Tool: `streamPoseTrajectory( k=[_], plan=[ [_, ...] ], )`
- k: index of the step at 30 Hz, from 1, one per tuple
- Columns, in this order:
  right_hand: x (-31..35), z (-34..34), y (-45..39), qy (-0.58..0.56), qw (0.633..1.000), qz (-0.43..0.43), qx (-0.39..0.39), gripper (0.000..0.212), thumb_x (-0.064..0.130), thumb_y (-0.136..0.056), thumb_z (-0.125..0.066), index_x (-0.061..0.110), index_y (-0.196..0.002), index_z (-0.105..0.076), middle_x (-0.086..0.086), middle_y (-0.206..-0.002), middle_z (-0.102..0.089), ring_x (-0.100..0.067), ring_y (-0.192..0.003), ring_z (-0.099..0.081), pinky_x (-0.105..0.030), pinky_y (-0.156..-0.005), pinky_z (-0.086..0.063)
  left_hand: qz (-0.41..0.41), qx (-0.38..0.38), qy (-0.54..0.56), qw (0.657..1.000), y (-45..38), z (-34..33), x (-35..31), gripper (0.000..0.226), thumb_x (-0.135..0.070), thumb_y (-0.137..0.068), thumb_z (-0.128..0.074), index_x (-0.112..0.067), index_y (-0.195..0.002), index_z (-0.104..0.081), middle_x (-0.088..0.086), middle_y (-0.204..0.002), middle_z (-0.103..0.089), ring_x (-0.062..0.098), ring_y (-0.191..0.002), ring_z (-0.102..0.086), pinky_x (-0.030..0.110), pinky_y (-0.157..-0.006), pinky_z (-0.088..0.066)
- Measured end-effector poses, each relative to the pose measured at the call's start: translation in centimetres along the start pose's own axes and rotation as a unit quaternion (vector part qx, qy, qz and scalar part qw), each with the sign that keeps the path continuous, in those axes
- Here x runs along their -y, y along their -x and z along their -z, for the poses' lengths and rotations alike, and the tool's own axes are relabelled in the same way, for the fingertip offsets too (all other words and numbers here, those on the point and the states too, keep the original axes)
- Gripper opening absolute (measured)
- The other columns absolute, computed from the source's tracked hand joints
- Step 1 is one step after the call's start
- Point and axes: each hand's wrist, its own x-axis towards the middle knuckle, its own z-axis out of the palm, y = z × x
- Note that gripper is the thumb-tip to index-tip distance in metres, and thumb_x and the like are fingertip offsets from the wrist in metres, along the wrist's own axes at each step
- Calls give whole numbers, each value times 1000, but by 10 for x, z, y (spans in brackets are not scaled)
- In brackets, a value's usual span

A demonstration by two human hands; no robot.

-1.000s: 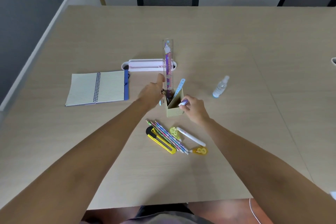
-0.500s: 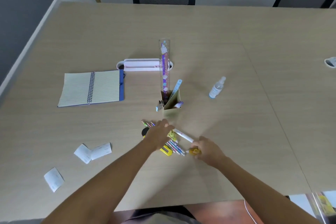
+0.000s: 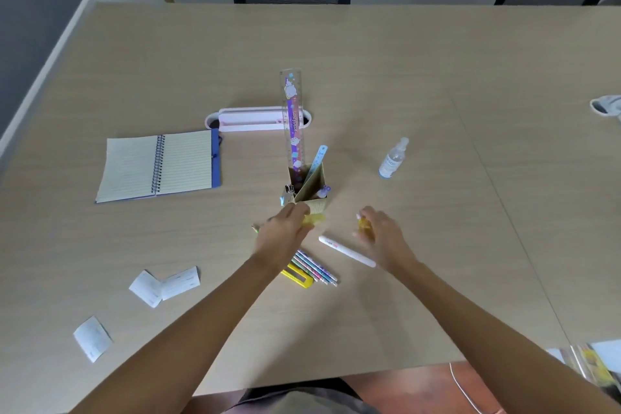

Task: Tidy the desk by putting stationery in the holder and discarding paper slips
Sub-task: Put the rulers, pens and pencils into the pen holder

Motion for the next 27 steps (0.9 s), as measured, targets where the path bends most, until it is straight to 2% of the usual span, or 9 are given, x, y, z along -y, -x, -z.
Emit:
streamPoseTrajectory(
  k=[4, 8, 11, 14, 18, 19, 21, 24, 27],
  plan=[
    [58, 27, -62, -74, 995, 52, -42, 20, 12, -86, -60, 9, -106, -58, -4, -80, -64, -24, -70, -57, -24, -65, -40, -20, -144, -13, 989, -22, 37, -6, 18, -12, -77, -71, -14, -94, -68, 7, -86, -67, 29, -67, -64, 34, -53, -54],
    [81, 24, -100, 75, 989, 118, 39, 30, -1, -84, -48, 7, -106, -66, -18, -101, -68, -35, -96, -59, -28, -75, -37, -5, -62, -221, 973, -43, 24, -13, 28, -8, -53, -83, -26, -72, -71, -7, -62, -67, 23, -66, -60, 28, -58, -46],
    [84, 18, -111, 146, 981, 95, 79, 29, -1, -82, -54, 9, -107, -63, -17, -103, -68, -35, -97, -59, -33, -80, -42, -8, -35, -268, 963, -48, 15, -15, 30, -15, -49, -86, -27, -71, -71, -11, -57, -65, 20, -72, -58, 28, -62, -42],
    [83, 12, -116, 133, 986, 73, 71, 25, 3, -78, -61, 12, -101, -58, -15, -97, -68, -35, -92, -60, -40, -81, -48, -41, -76, -160, 983, -44, 20, -11, 20, -24, -66, -79, -27, -84, -71, -11, -76, -71, 22, -83, -60, 32, -71, -44],
    [73, 7, -105, 24, 997, 66, 17, 13, 9, -84, -56, 8, -96, -56, -15, -84, -69, -32, -77, -61, -38, -72, -49, 41, -138, 11, 990, -17, 36, 22, 16, -18, -84, -64, -17, -99, -67, 1, -98, -69, 24, -94, -59, 36, -83, -48],
    [65, 6, -97, 1, 997, 69, -22, 9, 7, -85, -52, 7, -93, -56, -15, -79, -68, -31, -71, -60, -37, -68, -48, 58, -114, 25, 991, -7, 39, 35, 14, -14, -85, -61, -16, -98, -66, 2, -98, -68, 24, -94, -59, 40, -85, -50],
    [43, -2, -78, -3, 996, 59, -70, 11, -1, -82, -47, 4, -82, -56, -15, -67, -64, -31, -61, -56, -35, -61, -45, 77, 23, 4, 997, 16, 39, 57, 18, -15, -86, -60, -20, -103, -66, 1, -108, -66, 22, -103, -57, 42, -92, -48],
    [8, -26, -47, 64, 996, 13, 56, 6, 2, -76, -54, 5, -76, -59, -12, -71, -64, -26, -64, -52, -34, -65, -44, 51, 242, -88, 965, 47, 24, 77, 44, -30, -84, -66, -27, -126, -55, 3, -138, -46, 22, -129, -40, 38, -103, -37],
    [-9, -51, -24, 141, 975, -39, 169, 26, 25, -77, -68, 6, -94, -60, -14, -97, -61, -28, -84, -55, -31, -70, -41, 61, 239, -80, 966, 60, 5, 81, 54, -35, -83, -67, -29, -132, -47, 5, -142, -38, 23, -130, -38, 40, -101, -41]
  ],
)
